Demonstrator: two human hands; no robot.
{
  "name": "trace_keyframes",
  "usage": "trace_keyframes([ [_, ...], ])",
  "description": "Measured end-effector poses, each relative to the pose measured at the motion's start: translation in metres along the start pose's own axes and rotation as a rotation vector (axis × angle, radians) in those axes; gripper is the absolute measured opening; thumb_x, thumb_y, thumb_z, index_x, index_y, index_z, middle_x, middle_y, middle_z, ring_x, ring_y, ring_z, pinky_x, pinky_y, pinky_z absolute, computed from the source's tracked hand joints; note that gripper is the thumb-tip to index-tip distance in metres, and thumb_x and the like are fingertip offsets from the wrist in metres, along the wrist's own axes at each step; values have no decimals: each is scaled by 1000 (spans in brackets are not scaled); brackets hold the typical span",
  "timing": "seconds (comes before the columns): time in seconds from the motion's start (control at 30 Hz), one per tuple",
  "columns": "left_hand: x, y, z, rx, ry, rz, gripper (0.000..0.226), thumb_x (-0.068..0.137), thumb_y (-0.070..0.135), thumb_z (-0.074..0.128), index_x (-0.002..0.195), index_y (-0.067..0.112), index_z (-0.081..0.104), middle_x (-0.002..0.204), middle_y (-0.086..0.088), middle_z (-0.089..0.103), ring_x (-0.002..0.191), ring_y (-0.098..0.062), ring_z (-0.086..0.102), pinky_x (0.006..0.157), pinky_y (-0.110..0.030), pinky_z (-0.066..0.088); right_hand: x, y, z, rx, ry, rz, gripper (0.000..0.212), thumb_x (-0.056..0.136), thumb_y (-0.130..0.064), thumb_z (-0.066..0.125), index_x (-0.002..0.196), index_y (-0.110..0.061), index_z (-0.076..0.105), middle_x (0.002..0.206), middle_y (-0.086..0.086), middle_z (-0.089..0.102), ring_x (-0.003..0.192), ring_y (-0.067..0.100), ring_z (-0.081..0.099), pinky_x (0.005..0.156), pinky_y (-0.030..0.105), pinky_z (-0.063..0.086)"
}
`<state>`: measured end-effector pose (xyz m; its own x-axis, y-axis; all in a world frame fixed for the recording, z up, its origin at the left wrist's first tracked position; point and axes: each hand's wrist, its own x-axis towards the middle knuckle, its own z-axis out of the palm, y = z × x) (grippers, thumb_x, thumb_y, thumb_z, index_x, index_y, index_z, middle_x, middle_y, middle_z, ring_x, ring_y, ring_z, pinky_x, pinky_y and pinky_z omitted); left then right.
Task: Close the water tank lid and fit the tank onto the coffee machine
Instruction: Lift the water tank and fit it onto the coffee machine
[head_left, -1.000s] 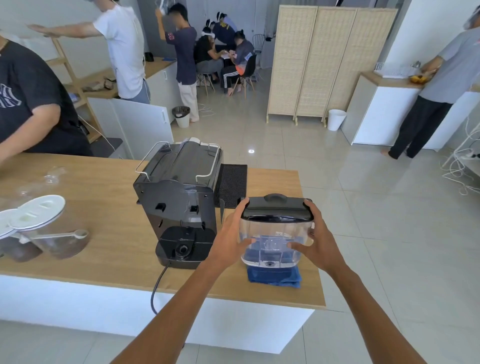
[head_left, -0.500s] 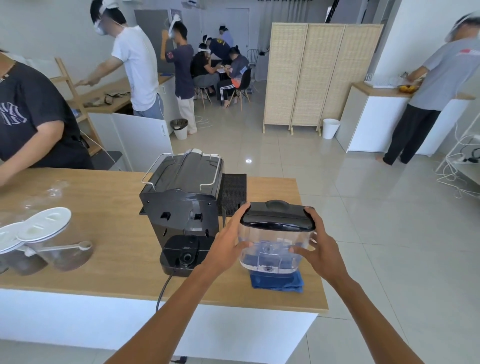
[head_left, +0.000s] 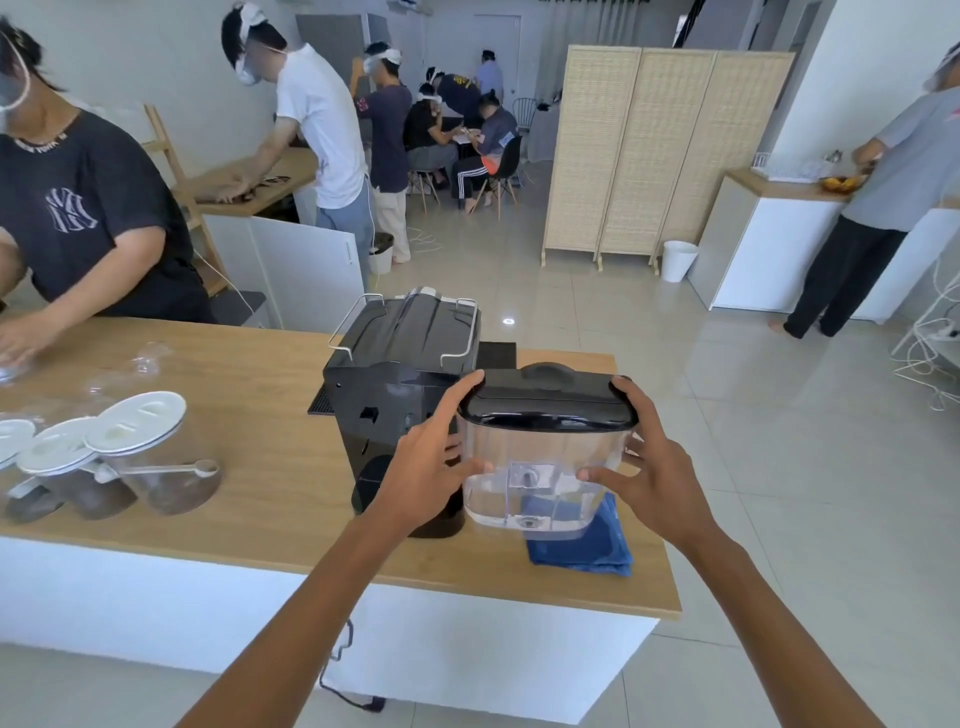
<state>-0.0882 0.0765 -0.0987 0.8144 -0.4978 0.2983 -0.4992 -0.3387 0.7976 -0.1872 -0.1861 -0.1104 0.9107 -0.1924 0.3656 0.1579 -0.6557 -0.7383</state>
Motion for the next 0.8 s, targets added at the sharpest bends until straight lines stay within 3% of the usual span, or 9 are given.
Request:
trace_keyframes([
  [0.13,-12,0,-32,-19,54,20,95,78,23,80,149,50,21,156,8,36,135,-19,44,106,-38,47,8,-24,15,52,-18,-29,104,72,-31,88,150,-49,23,146,-11,52,109,22,63,100,40,53],
  [0.3,-20,-13,-68,-58,88,0,96,76,25,80,151,44,23,154,-6,40,133,-30,48,104,-41,48,24,-53,47,103,-59,-32,104,74,-24,87,153,-44,22,155,-13,40,120,12,59,103,45,51],
  [0.4,-21,-28,-89,-77,118,-8,96,76,27,80,151,43,23,149,-7,46,132,-28,49,104,-40,49,36,-70,67,121,-73,-40,104,75,-22,86,154,-42,22,158,-18,34,126,5,53,107,44,48],
  [0.53,-17,-51,-110,-60,137,11,94,78,27,79,152,43,23,124,14,51,118,-2,49,94,-10,44,44,-82,97,130,-47,-24,104,76,-18,86,154,-43,22,146,-12,48,112,31,59,103,48,50],
  [0.63,-13,-68,-123,-29,139,38,91,80,29,78,151,45,23,102,13,49,87,-2,57,89,-4,46,44,-88,121,156,-10,10,106,77,-11,85,153,-45,20,134,-26,52,110,43,56,100,48,53],
  [0.7,-12,-78,-130,-15,125,53,91,79,35,77,151,45,23,106,10,49,85,-8,51,85,-4,47,44,-89,134,170,-1,52,107,77,-11,85,153,-48,19,131,-31,54,107,46,57,96,52,54],
  [0.8,-13,-89,-134,-34,117,61,92,77,38,75,152,43,23,137,6,58,111,-7,60,97,-18,51,46,-94,148,167,14,90,108,77,-11,85,152,-51,18,127,-29,59,106,42,61,94,56,54],
])
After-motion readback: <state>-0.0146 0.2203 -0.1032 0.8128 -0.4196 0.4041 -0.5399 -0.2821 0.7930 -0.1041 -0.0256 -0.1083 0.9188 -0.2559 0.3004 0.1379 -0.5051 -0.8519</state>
